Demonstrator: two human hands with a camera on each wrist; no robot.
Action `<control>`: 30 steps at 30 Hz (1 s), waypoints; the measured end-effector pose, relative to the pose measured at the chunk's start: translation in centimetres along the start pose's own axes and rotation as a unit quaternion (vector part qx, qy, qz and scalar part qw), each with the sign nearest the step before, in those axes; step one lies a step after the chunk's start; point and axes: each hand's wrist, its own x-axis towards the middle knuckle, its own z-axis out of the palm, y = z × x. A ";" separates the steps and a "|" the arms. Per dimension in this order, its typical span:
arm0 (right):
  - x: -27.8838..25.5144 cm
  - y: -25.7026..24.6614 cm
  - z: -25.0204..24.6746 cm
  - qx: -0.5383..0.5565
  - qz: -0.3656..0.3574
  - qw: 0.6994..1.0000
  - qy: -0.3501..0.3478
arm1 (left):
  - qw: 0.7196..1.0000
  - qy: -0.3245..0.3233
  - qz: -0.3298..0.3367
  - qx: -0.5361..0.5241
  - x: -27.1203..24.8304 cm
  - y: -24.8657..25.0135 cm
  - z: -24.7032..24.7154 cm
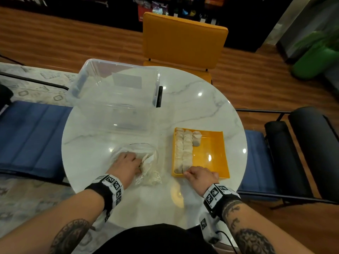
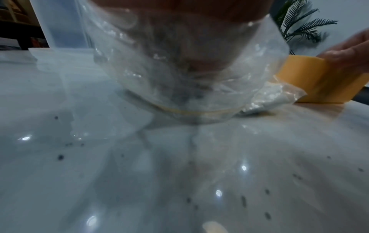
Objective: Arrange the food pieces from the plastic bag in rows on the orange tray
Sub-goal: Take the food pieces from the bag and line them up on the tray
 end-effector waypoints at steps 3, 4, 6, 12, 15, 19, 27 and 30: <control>0.0 -0.1 0.1 -0.011 0.002 1.000 0.008 | 0.997 -0.001 0.004 -0.071 0.6 -0.5 -0.7; 0.0 -0.1 0.1 -0.012 0.002 1.000 0.010 | 0.995 0.001 -0.004 -0.097 0.8 -0.5 -1.0; 0.1 0.0 0.2 -0.013 0.002 1.000 0.011 | 0.986 0.024 -0.025 -0.164 0.8 -0.2 -1.9; 0.2 0.1 0.2 -0.007 -0.003 1.000 0.009 | 0.871 0.038 -0.147 -0.467 0.0 0.5 -4.7; 0.3 0.2 0.3 -0.004 -0.003 1.000 0.006 | 0.815 0.041 -0.182 -0.549 -0.4 -0.1 -4.9; 0.3 0.3 0.4 -0.008 -0.006 1.000 0.009 | 0.662 0.062 -0.224 -0.713 -0.2 0.8 -5.8; 0.0 0.2 0.0 0.005 -0.003 1.000 -0.006 | 0.555 0.042 -0.259 -0.789 1.0 2.1 -7.5; -0.5 -0.2 -0.7 0.010 -0.004 1.000 0.001 | 0.619 0.027 -0.211 -0.756 1.3 4.1 -8.5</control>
